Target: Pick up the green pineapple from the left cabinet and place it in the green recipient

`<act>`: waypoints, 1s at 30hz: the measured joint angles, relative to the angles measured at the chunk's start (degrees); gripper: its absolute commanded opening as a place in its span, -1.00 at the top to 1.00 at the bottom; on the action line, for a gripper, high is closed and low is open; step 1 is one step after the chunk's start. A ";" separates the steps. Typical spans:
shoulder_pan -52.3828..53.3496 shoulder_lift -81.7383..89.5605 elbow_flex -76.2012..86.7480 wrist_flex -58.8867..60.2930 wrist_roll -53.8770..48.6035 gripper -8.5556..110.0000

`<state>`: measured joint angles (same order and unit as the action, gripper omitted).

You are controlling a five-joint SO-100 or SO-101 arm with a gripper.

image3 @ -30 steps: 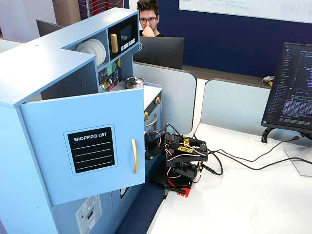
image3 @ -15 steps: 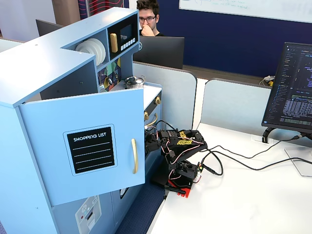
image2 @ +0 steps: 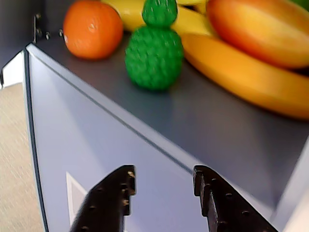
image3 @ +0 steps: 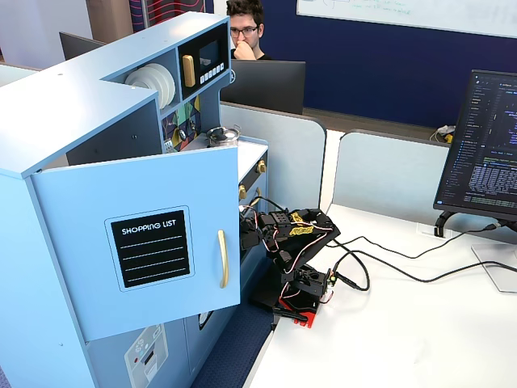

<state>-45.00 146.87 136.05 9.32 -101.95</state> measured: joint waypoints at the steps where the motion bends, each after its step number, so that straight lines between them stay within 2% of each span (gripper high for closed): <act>1: -0.26 -0.88 -0.53 -0.62 0.00 0.54; 5: -0.53 -5.01 -1.93 -4.13 0.97 0.42; 17: -1.14 -16.61 -5.45 -16.96 -0.18 0.32; 30: 0.00 -30.41 -14.06 -21.27 2.99 0.26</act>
<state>-45.00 116.46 121.99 -11.95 -98.96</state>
